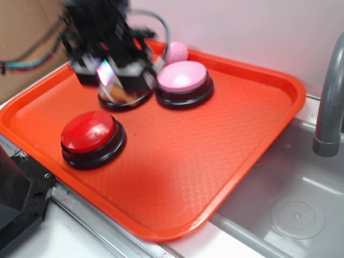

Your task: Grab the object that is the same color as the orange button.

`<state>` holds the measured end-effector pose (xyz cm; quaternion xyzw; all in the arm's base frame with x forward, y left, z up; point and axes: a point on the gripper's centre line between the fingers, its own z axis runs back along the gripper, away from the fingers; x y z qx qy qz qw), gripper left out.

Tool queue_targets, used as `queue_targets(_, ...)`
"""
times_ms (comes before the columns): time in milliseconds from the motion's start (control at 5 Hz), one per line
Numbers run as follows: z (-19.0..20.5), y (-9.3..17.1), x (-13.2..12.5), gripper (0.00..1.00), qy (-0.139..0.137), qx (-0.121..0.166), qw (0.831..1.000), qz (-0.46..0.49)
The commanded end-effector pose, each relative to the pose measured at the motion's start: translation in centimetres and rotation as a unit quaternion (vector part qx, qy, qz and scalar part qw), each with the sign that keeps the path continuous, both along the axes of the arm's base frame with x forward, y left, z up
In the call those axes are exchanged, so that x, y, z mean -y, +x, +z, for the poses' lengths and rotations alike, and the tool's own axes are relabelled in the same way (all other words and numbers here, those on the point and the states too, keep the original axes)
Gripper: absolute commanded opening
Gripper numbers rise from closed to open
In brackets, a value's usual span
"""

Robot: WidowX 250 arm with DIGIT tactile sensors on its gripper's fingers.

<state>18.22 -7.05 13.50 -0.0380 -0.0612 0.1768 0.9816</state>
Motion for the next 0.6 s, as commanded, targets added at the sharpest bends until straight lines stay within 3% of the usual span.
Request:
queue_targets(0, 5.8, 3.5, -7.1, 0.00, -0.019, -0.024, 0.996, -0.089)
queue_targets(200, 6.7, 3.8, -9.3, 0.00, -0.031, -0.007, 0.996, -0.087)
queue_targets(400, 6.2, 4.3, -9.3, 0.00, -0.024, -0.012, 0.994, -0.107)
